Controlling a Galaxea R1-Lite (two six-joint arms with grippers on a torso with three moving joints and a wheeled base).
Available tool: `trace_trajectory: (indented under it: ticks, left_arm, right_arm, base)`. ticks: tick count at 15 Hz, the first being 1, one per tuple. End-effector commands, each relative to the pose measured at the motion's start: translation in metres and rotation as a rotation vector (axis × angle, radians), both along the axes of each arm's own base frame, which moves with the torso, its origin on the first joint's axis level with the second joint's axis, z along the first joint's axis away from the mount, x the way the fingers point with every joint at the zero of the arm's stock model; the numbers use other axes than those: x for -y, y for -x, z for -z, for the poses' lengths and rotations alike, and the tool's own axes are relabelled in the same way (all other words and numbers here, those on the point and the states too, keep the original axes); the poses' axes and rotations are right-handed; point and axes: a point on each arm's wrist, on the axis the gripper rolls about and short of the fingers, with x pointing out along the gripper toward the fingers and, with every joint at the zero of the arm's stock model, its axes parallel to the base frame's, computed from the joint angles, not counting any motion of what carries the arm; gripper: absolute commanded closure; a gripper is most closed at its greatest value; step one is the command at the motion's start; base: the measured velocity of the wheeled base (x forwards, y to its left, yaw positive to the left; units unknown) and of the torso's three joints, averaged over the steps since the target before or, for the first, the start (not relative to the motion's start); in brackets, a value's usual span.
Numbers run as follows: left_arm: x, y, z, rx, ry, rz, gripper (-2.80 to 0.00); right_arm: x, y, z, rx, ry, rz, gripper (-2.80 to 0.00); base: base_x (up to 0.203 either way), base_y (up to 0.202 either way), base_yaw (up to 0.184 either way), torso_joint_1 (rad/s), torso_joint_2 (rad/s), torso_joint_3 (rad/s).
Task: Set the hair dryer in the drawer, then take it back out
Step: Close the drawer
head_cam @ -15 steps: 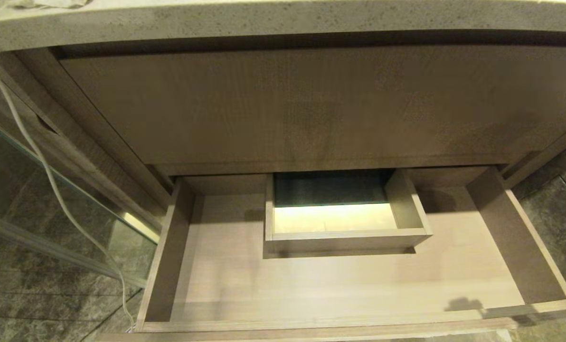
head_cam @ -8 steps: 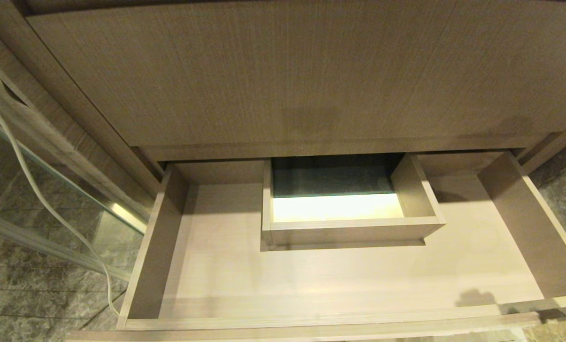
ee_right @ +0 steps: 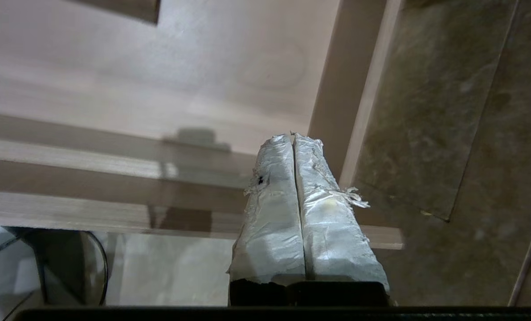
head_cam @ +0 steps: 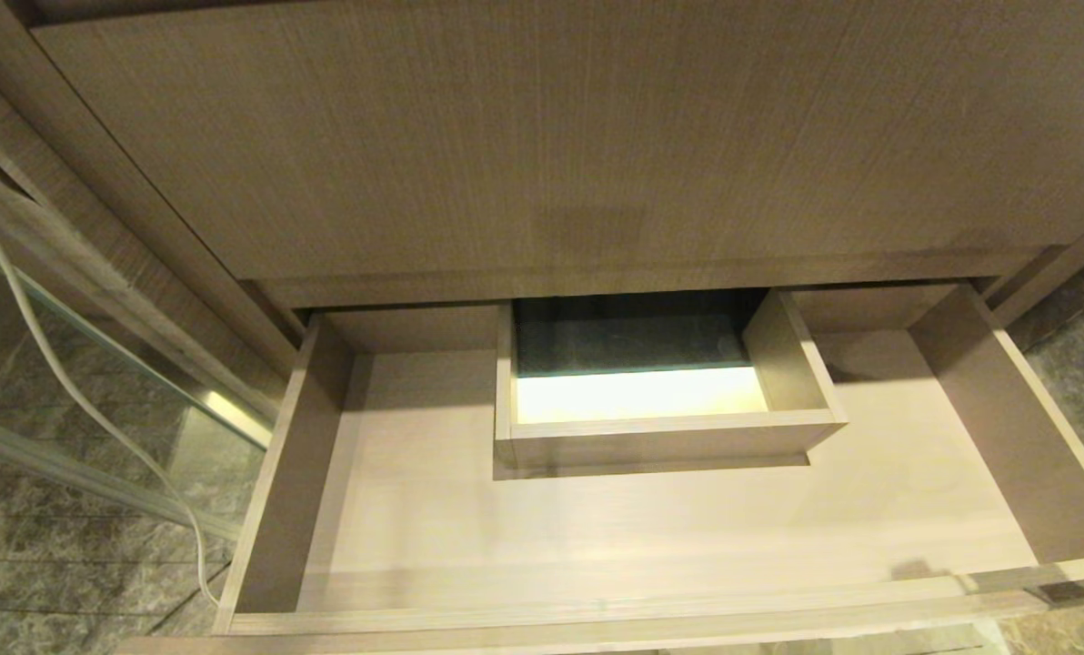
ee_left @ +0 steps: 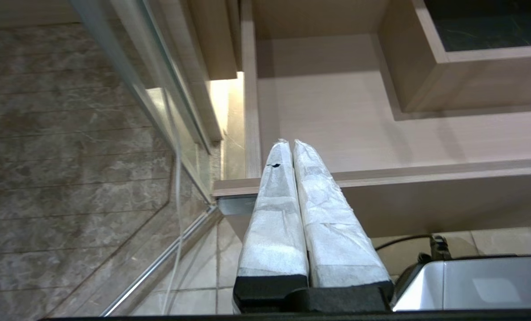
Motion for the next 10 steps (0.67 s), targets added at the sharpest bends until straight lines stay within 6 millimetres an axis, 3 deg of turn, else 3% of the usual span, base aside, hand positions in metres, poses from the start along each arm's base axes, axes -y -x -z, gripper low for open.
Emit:
trace_trajectory:
  ticks: [1, 4, 10]
  left_arm:
    - [0.0, 0.0, 0.0, -0.002, 0.0, -0.001, 0.0]
    - [0.0, 0.0, 0.0, -0.003, 0.0, -0.001, 0.0]
    - [0.0, 0.0, 0.0, -0.003, 0.0, -0.001, 0.0]
  right_arm:
    - [-0.001, 0.002, 0.01, -0.081, -0.034, -0.009, 0.0]
    - [-0.006, 0.011, 0.024, -0.212, -0.097, -0.009, 0.0]
    - [-0.009, 0.018, 0.031, -0.292, -0.127, -0.017, 0.0]
  base:
    - [0.0, 0.0, 0.0, 0.0, 0.0, 0.0]
    - [0.0, 0.0, 0.0, 0.0, 0.0, 0.0]
    - [0.0, 0.0, 0.0, 0.0, 0.0, 0.0]
